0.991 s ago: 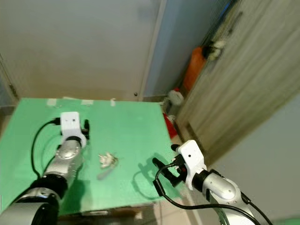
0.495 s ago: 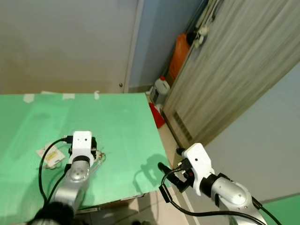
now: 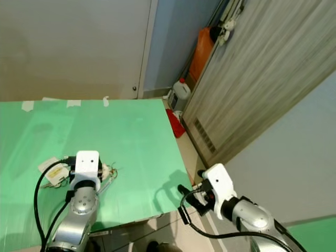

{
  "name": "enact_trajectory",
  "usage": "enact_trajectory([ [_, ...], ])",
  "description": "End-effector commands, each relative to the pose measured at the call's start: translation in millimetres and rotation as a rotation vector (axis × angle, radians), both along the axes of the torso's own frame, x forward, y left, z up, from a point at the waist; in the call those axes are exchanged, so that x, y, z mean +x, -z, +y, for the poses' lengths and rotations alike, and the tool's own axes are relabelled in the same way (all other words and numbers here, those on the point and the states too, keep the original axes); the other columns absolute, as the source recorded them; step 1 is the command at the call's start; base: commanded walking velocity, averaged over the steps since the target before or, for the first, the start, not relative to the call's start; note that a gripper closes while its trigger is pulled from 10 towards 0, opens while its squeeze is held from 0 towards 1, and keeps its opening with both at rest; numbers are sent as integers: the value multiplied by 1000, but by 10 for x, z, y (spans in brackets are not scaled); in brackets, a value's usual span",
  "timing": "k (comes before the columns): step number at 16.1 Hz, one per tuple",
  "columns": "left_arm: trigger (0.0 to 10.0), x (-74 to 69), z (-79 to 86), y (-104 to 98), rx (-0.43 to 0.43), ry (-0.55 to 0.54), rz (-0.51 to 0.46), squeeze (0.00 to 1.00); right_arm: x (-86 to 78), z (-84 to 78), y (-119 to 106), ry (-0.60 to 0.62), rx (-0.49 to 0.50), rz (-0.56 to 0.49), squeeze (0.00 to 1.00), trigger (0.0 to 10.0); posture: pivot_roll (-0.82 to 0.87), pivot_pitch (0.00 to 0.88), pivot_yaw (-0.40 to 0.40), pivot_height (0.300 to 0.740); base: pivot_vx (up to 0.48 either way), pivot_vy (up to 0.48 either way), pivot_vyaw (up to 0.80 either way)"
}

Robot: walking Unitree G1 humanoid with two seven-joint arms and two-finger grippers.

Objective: Hang keys on a hook

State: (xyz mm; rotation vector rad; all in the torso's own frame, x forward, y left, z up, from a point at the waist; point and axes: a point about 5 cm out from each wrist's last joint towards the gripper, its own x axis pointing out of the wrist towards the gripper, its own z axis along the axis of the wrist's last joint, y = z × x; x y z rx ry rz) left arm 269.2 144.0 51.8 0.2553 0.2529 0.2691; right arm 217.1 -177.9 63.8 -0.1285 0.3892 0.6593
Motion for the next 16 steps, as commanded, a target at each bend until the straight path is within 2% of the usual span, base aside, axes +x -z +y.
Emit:
enact_trajectory([
  [1, 10000, -6, -98, 8, -18, 46, 20, 0, -10, -101, 2, 12, -17, -3, 0, 10000, -125, 181, -215, 740, 0, 0, 0],
  [4, 10000, 81, -49, 45, -33, 43, 41, 0, -30, -105, -65, 13, -12, -17, 0, 10000, -140, 178, -205, 740, 0, 0, 0],
  [7, 10000, 94, -39, 145, -79, 17, 100, 0, -48, -103, -116, 22, -10, -40, 0, 10000, -156, 178, -193, 740, 0, 0, 0],
  [12, 10000, 122, -136, 265, -120, 72, 139, 0, -44, -60, -172, 21, 11, -58, 0, 10000, -159, 184, -185, 740, 0, 0, 0],
  [16, 10000, 139, -167, 352, -157, 105, 181, 0, -23, -103, -103, 29, 12, -46, 0, 10000, -159, 184, -184, 740, 0, 0, 0],
])
